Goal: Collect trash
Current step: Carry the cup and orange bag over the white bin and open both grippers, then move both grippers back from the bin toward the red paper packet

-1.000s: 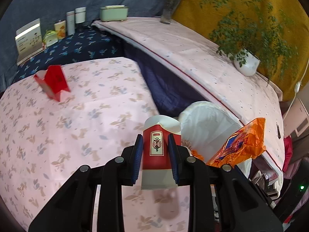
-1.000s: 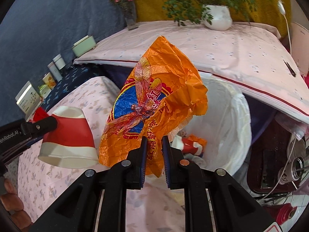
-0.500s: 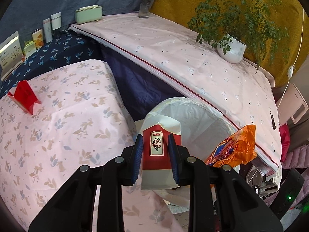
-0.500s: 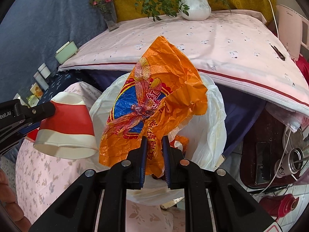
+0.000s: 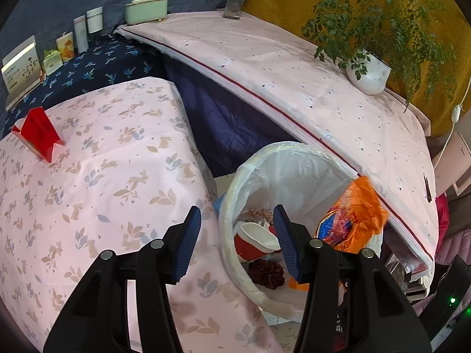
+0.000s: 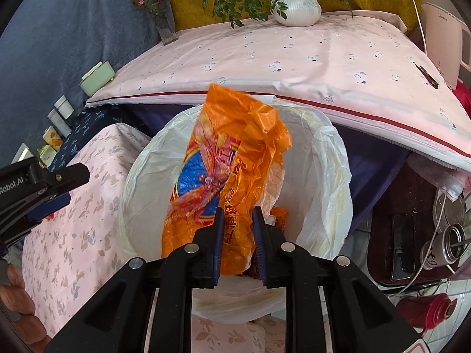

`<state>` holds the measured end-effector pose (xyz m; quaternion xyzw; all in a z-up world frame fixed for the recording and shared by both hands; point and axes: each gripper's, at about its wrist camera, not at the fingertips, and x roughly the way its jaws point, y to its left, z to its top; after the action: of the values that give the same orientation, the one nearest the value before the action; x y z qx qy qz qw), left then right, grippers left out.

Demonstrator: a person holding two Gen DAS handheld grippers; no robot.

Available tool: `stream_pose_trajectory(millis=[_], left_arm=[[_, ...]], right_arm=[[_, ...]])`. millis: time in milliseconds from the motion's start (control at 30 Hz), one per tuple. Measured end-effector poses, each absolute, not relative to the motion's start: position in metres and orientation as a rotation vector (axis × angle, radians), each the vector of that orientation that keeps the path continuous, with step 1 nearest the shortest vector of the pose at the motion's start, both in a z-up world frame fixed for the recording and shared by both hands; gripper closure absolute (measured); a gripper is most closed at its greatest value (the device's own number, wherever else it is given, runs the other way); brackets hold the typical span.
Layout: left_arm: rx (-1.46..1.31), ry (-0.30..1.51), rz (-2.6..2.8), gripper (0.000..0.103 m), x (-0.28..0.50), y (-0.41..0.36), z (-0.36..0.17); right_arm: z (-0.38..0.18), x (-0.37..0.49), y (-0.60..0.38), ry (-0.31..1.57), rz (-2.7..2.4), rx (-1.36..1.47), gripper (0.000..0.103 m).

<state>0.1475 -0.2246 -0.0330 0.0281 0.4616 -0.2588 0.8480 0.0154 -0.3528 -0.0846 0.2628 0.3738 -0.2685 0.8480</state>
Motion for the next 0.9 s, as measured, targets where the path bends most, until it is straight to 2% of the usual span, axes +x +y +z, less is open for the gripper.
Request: stream_pose_trajectory(millis=[133, 267, 733, 900], left_arm=[[0.049, 0.981, -0.529, 0.054, 0.15, -0.215, -0.035], [0.034, 0.985, -0.515, 0.054, 0.152, -0.205, -0.035], [-0.029, 0.989, -0.423, 0.054, 0.162, -0.144, -0.037], [-0.058, 0.981, -0.367, 0.046, 0.167, -0.112, -0.037]], right_arm=[[-0.084, 0.018, -0.348, 0.789, -0.56, 0.552, 0.079], [-0.08, 0.02, -0.341, 0.783, -0.552, 0.544, 0.072], [-0.061, 0.039, -0.299, 0.774, -0.477, 0.473, 0.067], [-0.057, 0.049, -0.276, 0.782, -0.44, 0.441, 0.067]])
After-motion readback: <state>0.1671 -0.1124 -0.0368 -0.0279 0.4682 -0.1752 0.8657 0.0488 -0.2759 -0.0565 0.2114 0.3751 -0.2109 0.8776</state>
